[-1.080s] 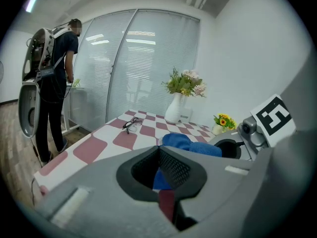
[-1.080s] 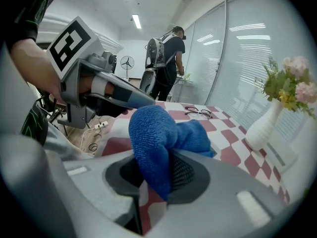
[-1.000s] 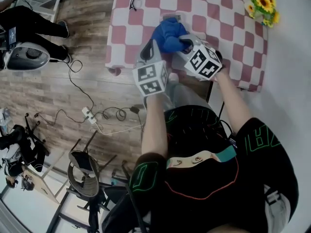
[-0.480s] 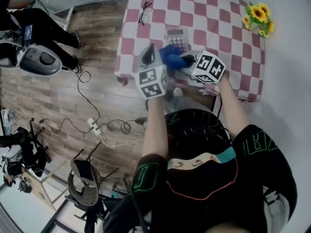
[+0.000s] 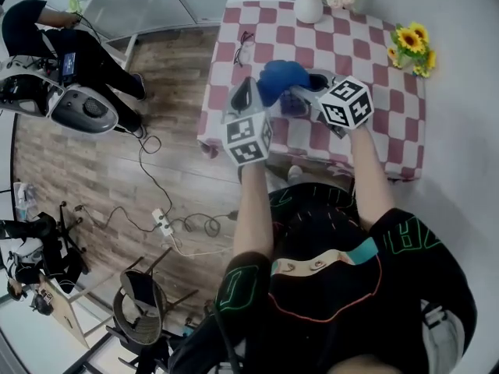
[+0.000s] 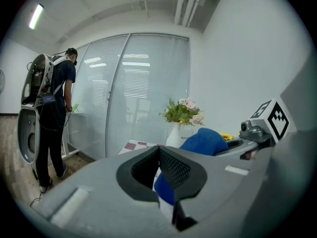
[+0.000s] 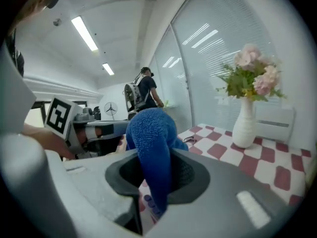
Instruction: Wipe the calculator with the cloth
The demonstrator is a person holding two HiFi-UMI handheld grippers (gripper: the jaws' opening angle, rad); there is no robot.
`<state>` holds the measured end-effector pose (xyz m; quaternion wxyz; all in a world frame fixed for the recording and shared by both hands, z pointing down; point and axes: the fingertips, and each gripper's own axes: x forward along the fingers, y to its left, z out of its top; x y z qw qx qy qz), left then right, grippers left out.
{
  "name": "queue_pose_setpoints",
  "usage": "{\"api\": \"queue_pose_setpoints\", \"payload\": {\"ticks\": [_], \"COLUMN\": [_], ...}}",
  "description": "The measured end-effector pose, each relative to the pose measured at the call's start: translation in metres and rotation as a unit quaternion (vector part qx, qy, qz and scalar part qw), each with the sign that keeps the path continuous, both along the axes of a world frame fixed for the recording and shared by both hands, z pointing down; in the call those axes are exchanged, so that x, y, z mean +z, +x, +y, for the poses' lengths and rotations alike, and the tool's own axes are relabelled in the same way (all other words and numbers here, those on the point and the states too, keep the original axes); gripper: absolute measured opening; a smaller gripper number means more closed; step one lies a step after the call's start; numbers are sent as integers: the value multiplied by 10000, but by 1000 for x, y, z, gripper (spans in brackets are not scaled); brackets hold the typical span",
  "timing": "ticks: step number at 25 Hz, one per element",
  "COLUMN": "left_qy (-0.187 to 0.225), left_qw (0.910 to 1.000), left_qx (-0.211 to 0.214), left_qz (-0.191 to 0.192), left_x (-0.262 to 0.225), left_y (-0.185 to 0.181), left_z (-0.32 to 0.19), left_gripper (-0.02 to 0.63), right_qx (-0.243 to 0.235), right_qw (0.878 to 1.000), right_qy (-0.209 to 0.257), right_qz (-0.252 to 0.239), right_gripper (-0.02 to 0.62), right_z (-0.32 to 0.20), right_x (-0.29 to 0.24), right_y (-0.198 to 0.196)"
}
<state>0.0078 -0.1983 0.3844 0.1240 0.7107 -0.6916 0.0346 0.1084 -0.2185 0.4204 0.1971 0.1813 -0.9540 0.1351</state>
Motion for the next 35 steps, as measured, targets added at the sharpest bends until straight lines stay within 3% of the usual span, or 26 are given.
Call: {"api": "queue_pose_setpoints", "payload": {"ticks": [4, 9, 15, 26, 35], "left_qy": [112, 354, 651, 923, 981], "left_qw": [9999, 9986, 9963, 9918, 9905], "left_qx": [-23, 57, 232, 469, 415], "left_qz": [-32, -401, -518, -752, -873], "left_x": [-10, -36, -58, -87, -94], "left_y": [-3, 0, 15, 31, 26], "left_z": [-8, -24, -46, -77, -85], "left_gripper": [9, 10, 10, 9, 9], "right_qx": [947, 1725, 2828, 2746, 2494], "right_qw": [9953, 9837, 9513, 9423, 9446], "right_qy": [150, 427, 1062, 1645, 1851], "right_qz": [-105, -270, -610, -981, -1057], "right_gripper": [101, 101, 101, 101, 101], "right_z": [-36, -63, -92, -105, -110], "right_x": [-18, -45, -81, -115, -125], "right_y": [18, 43, 86, 95, 86]}}
